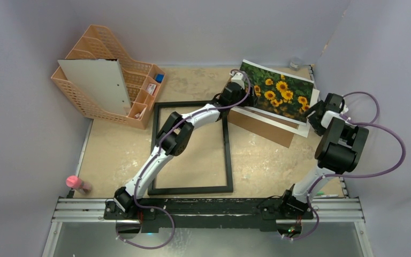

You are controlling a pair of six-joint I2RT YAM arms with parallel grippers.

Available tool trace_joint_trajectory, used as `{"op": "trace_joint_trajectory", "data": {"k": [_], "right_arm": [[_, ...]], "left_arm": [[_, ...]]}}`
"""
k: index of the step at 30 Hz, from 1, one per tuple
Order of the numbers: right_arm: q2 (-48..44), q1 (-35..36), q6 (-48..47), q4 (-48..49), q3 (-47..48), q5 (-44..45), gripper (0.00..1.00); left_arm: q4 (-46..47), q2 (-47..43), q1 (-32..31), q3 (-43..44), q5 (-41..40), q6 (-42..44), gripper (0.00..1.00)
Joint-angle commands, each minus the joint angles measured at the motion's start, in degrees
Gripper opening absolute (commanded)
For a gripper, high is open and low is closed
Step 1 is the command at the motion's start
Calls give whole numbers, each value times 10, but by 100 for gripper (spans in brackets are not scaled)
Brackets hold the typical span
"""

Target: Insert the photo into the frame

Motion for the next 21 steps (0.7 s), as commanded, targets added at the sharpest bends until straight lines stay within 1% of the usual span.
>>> {"op": "trace_joint_trajectory", "data": {"k": [1,2,4,11,16,21], "right_arm": [[12,-8,-13,-36,12,102,83],[15,-8,-19,-34,16,107,83],[26,-8,-32,-29,20,98,83],[66,-8,-52,1,16,-50,81],[62,-8,-57,8,-12,-132,78],[33,-8,-45,21,-64,-182,73]], "left_arm": [[-122,21,5,37,-84,38,85],[-146,23,6,39,-88,41,85],[-154,27,8,43,-85,41,85],[-133,28,11,42,-28,38,85],[-133,21,15,41,-22,45,86],[-141,22,19,41,-6,49,86]]}}
